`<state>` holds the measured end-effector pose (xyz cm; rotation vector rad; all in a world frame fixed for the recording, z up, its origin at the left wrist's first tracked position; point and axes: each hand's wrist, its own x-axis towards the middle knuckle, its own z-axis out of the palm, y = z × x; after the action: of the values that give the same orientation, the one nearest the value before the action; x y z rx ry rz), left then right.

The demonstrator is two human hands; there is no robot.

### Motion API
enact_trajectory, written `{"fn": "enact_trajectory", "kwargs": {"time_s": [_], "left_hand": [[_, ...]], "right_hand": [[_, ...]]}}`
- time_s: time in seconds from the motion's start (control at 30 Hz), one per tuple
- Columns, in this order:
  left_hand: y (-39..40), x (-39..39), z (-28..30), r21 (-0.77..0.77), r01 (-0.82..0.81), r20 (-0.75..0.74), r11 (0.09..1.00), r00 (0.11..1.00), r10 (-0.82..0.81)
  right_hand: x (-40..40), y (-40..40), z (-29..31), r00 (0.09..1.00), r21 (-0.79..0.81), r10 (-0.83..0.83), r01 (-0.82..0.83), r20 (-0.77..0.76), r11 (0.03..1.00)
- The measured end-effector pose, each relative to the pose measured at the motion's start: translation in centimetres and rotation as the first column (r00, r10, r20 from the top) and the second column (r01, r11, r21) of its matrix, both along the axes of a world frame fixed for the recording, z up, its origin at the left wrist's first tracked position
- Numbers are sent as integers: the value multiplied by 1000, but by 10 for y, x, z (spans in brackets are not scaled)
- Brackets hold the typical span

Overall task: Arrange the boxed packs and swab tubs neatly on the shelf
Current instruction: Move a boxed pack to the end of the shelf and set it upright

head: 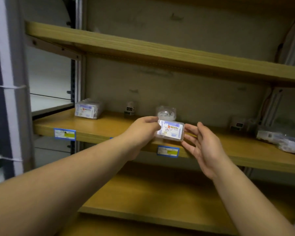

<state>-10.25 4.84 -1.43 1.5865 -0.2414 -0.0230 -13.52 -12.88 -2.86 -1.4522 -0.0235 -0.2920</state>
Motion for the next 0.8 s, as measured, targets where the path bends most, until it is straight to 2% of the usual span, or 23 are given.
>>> {"fn": "enact_trajectory", "kwargs": {"time_s": [0.1,0.2,0.43,0.53,0.63,0.73,0.8], "left_hand": [[21,0,1,-75,-35,-6,997,999,34],[54,1,3,-88,-61,-3,994,998,61],[168,19,9,-116,-218,11,969,975,220],[223,38,12,-71,-263,42,962,963,266],[259,55,7,52,-287,102,957,954,281],[271,69,-2,183,-300,175,936,947,270],[272,79,-9,205,-303,195,931,945,264]], "right_hand": [[5,17,-1,999,-1,45,-45,7,999],[11,48,2,996,-8,85,-85,26,996],[48,169,13,984,-42,173,-172,31,984],[66,233,16,988,-24,149,-148,47,989],[81,282,17,994,-60,103,-101,42,993],[93,300,12,999,-81,31,-29,26,996],[98,301,9,1000,-101,-15,15,4,995]]}}
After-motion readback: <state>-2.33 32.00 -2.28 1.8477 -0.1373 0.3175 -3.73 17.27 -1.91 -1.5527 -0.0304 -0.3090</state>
